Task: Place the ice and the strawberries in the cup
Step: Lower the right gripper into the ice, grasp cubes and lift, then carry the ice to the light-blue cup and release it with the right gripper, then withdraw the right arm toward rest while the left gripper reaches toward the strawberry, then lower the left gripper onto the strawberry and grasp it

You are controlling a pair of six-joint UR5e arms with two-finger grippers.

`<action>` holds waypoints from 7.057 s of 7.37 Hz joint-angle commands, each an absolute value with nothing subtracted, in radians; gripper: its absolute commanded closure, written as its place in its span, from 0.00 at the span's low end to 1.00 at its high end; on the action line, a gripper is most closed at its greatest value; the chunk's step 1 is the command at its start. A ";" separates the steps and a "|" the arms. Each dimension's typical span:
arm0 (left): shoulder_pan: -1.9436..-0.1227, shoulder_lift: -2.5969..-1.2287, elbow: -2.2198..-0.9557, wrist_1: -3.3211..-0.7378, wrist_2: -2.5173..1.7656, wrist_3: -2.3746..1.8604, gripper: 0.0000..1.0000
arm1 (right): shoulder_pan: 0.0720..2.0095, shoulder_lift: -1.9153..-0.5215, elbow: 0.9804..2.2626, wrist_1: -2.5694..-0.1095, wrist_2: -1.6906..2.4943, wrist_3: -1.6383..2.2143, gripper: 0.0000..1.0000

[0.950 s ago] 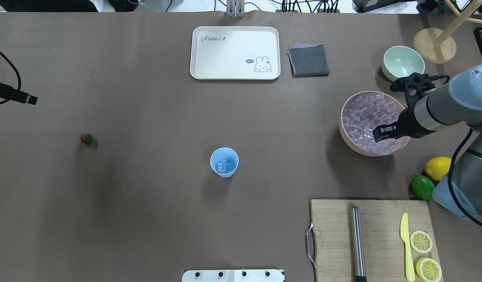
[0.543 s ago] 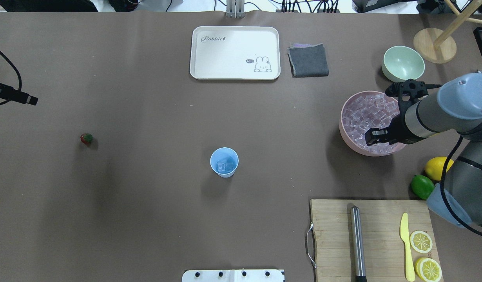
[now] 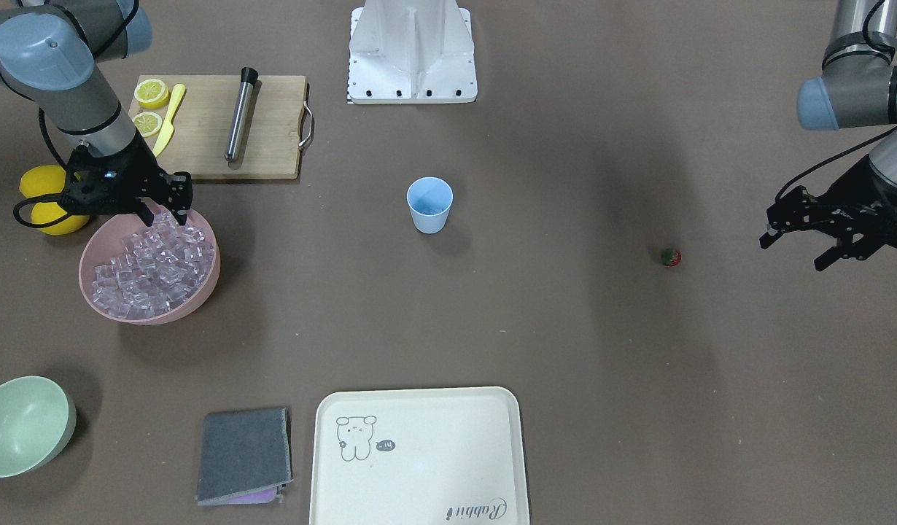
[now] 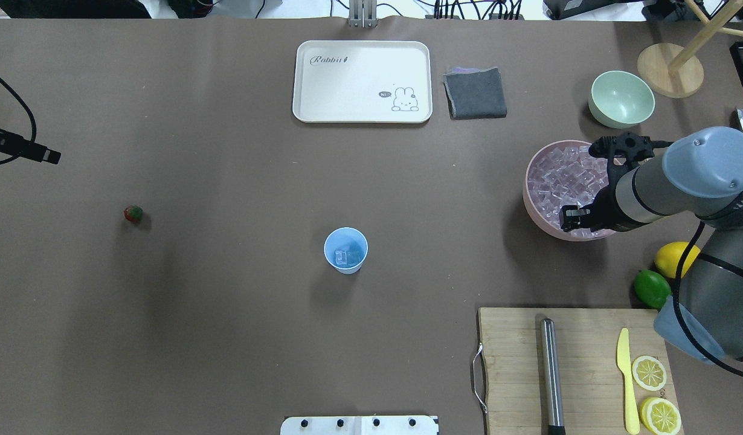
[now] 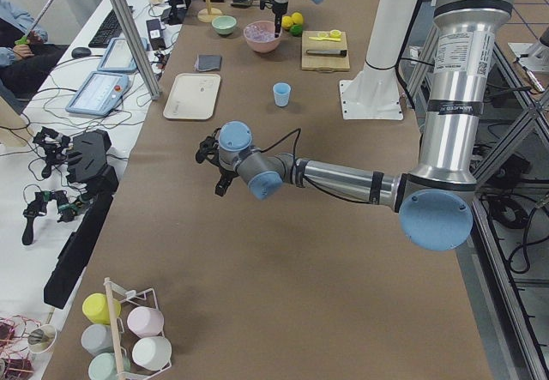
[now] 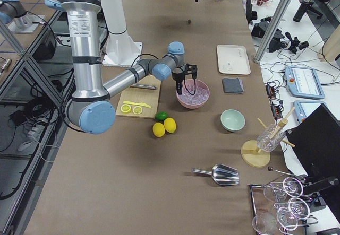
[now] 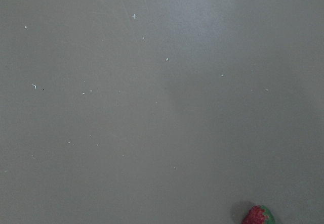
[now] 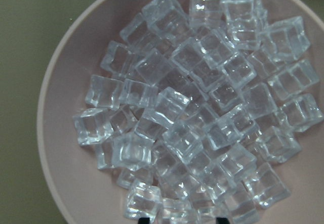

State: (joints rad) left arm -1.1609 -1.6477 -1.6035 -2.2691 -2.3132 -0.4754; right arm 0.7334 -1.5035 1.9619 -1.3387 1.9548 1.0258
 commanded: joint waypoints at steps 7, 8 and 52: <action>-1.138 -1.641 -1.598 -2.309 -2.310 -0.514 0.02 | 0.695 -1.497 1.976 -1.397 1.911 1.026 1.00; -1.138 -1.643 -1.598 -2.309 -2.310 -0.514 0.02 | 0.702 -1.497 1.992 -1.417 1.923 1.017 1.00; -0.712 -1.649 -1.667 -2.220 -1.824 -0.787 0.34 | 1.335 -1.463 1.882 -1.766 2.207 0.058 0.00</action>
State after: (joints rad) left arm -0.7033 -1.6504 -1.6676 -2.2195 -1.8222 -0.8241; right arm 1.3346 -1.4646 1.8822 -1.7656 2.2074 0.0569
